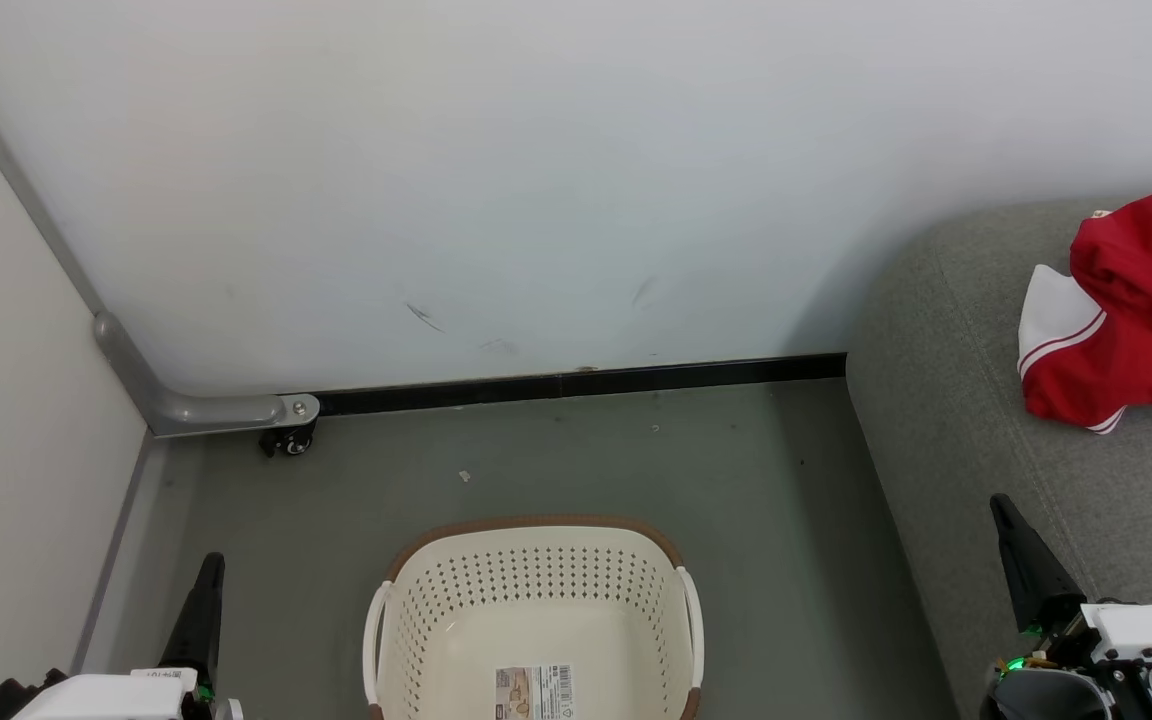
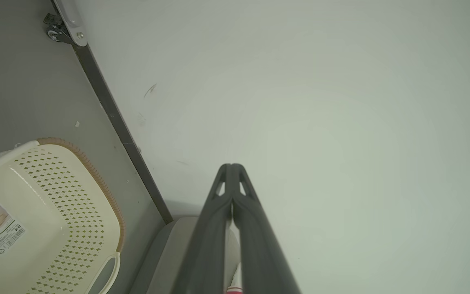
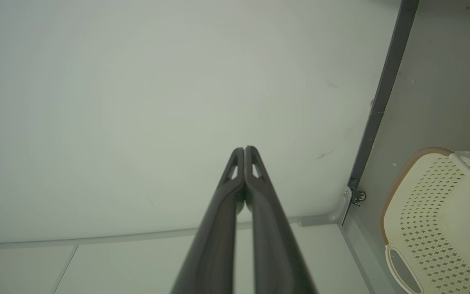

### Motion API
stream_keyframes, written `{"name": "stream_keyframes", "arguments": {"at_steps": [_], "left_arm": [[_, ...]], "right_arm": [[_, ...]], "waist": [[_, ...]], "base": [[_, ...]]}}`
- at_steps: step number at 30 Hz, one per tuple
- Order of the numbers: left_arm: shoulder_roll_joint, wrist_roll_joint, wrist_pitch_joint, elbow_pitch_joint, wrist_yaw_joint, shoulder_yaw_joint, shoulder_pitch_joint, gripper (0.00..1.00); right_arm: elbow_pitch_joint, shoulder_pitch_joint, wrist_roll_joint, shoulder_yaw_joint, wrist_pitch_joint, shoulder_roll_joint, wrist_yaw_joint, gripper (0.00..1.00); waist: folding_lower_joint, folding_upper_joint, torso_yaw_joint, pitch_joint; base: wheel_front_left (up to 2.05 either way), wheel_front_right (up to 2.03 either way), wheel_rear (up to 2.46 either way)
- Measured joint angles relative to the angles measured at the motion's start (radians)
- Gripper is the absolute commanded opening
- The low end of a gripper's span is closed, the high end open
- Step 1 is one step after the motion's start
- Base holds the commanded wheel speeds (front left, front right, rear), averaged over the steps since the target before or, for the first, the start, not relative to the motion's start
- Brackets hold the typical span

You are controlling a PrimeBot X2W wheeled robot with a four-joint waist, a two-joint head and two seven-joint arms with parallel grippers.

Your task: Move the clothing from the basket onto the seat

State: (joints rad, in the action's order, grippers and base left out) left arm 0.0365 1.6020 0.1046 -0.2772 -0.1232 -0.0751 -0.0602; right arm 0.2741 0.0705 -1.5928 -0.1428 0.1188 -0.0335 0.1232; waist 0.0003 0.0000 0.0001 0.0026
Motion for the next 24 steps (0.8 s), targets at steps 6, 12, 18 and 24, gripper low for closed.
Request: {"name": "stream_keyframes", "arguments": {"at_steps": [6, 12, 18, 24], "left_arm": [[0.000, 0.000, 0.000, 0.000, 0.000, -0.001, 0.000, 0.00], [0.000, 0.000, 0.000, 0.000, 0.000, -0.001, 0.000, 0.00], [0.000, 0.000, 0.000, 0.000, 0.000, -0.002, 0.000, 0.00], [0.000, 0.000, 0.000, 0.000, 0.000, -0.002, 0.000, 0.00]], "right_arm": [[0.000, 0.000, 0.000, 0.000, 0.000, 0.000, 0.000, 0.00], [0.000, 0.000, 0.000, 0.001, 0.000, 0.000, 0.000, 0.00], [0.000, 0.000, 0.000, 0.001, 0.000, 0.000, 0.000, 0.00], [0.000, 0.000, 0.000, 0.001, 0.000, 0.000, 0.000, 0.00]], "waist": [[0.0000, 0.0000, 0.000, 0.000], [0.0000, 0.0000, 0.000, 0.000], [-0.0001, 0.0000, 0.000, 0.000], [-0.0001, 0.0000, 0.000, 0.000]], "base": [[0.00, 0.00, 0.00], [0.00, 0.00, 0.00], [0.00, 0.00, 0.00], [0.00, 0.00, 0.00]]}}
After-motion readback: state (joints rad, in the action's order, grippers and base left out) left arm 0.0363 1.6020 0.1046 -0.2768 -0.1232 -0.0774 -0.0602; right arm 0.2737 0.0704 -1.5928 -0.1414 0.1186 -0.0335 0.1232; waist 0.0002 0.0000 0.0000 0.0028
